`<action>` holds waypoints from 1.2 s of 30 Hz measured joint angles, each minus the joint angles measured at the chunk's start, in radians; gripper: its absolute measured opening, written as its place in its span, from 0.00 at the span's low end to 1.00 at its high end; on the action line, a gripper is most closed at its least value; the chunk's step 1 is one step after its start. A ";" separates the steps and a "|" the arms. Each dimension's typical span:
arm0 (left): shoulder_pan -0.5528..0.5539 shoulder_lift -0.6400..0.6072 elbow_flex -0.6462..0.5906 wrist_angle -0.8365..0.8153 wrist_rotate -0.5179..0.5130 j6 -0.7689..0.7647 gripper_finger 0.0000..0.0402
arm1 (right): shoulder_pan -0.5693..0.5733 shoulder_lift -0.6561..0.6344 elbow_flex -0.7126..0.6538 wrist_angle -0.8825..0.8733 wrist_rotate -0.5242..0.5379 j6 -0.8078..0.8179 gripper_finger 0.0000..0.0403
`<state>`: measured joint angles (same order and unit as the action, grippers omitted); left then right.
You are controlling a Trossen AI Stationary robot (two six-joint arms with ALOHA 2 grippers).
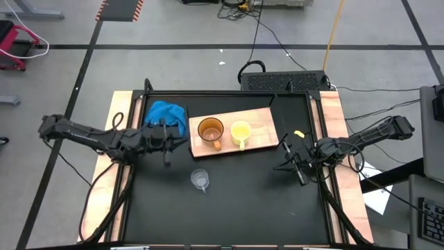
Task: Stack small to large cups/mugs on shelf
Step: Put the transparent mug on the shelf
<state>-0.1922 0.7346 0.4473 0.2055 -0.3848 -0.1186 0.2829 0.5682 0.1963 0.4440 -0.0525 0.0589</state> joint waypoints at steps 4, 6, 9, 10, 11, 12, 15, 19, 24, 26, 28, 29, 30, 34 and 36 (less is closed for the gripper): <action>-0.048 -0.044 -0.131 0.109 -0.047 -0.012 0.00 | 0.000 0.000 0.000 0.000 0.000 -0.019 0.00; -0.064 -0.062 -0.187 0.161 -0.071 -0.013 0.00 | 0.000 0.000 0.000 0.001 0.000 -0.019 0.00; -0.079 -0.096 -0.250 0.215 -0.090 -0.013 0.00 | 0.000 0.000 0.000 0.001 0.000 -0.032 0.00; -0.080 -0.107 -0.270 0.234 -0.096 -0.014 0.00 | 0.000 0.000 0.000 0.001 0.000 -0.039 0.00; -0.081 -0.118 -0.287 0.245 -0.100 -0.014 0.00 | 0.000 0.000 0.000 0.001 0.000 -0.044 0.00; -0.082 -0.129 -0.302 0.252 -0.106 -0.014 0.00 | 0.000 0.000 0.000 0.003 0.001 -0.047 0.00; -0.083 -0.161 -0.339 0.264 -0.116 -0.016 0.00 | 0.000 0.011 0.001 0.024 0.009 -0.040 0.00; -0.083 -0.176 -0.364 0.266 -0.116 -0.024 0.00 | 0.000 0.092 0.054 0.002 0.011 -0.039 0.00; -0.083 -0.174 -0.366 0.265 -0.115 -0.042 0.00 | 0.000 0.251 0.234 -0.134 0.011 -0.045 0.00; -0.083 -0.174 -0.366 0.262 -0.111 -0.042 0.00 | 0.000 0.323 0.329 -0.213 0.011 -0.036 0.00; -0.083 -0.174 -0.366 0.261 -0.104 -0.041 0.00 | 0.000 0.387 0.424 -0.310 0.011 -0.034 0.00; -0.083 -0.174 -0.366 0.260 -0.104 -0.038 0.00 | 0.000 0.418 0.469 -0.351 0.011 -0.034 0.00; -0.083 -0.174 -0.366 0.257 -0.103 -0.038 0.00 | 0.000 0.448 0.511 -0.387 0.011 -0.035 0.00; -0.083 -0.174 -0.366 0.257 -0.103 -0.038 0.00 | 0.000 0.551 0.650 -0.512 0.000 -0.064 0.00; -0.083 -0.174 -0.366 0.255 -0.102 -0.041 0.00 | 0.000 0.597 0.709 -0.563 0.000 -0.076 0.02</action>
<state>-0.2756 0.5606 0.0818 0.4607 -0.4872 -0.1596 0.2829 1.1656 0.9054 -0.1185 -0.0528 -0.0173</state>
